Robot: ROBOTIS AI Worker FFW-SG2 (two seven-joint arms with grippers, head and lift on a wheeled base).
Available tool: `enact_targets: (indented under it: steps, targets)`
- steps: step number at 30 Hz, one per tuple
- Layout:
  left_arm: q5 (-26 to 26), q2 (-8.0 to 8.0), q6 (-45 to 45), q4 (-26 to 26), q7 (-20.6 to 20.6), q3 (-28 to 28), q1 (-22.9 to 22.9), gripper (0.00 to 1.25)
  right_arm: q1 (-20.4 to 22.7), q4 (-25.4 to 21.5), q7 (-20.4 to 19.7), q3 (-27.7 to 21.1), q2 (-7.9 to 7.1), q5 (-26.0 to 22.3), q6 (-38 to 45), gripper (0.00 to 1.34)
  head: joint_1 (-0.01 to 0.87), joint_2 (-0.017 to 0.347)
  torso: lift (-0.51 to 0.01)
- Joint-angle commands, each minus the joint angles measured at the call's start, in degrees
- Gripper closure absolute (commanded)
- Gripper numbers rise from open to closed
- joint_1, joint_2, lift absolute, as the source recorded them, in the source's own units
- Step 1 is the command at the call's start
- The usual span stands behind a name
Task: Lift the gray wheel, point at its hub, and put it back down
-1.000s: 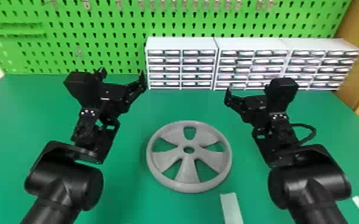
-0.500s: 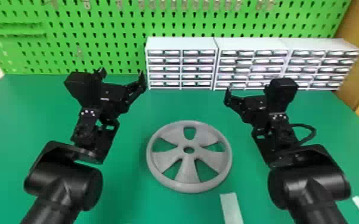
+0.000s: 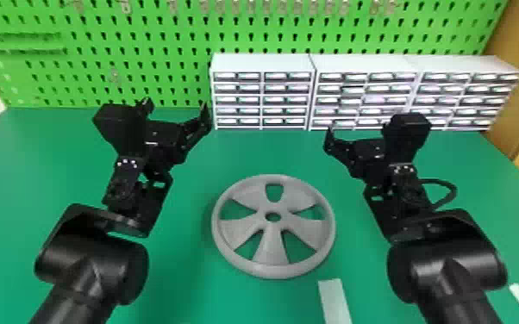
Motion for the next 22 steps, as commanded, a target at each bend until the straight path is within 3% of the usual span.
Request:
enact_targets:
  steps: [1,22]
  targets:
    - [0.0,-0.09,0.0,0.0,0.0,0.0,0.1,0.10,0.0,0.0,0.0,0.0,0.00,0.0,0.0,0.01,0.692,0.048,-0.088]
    - [0.0,-0.09,0.2,0.0,0.0,0.0,0.1,0.10,0.1,0.0,0.0,-0.1,0.00,-0.1,-0.3,0.01,0.692,0.048,-0.088]
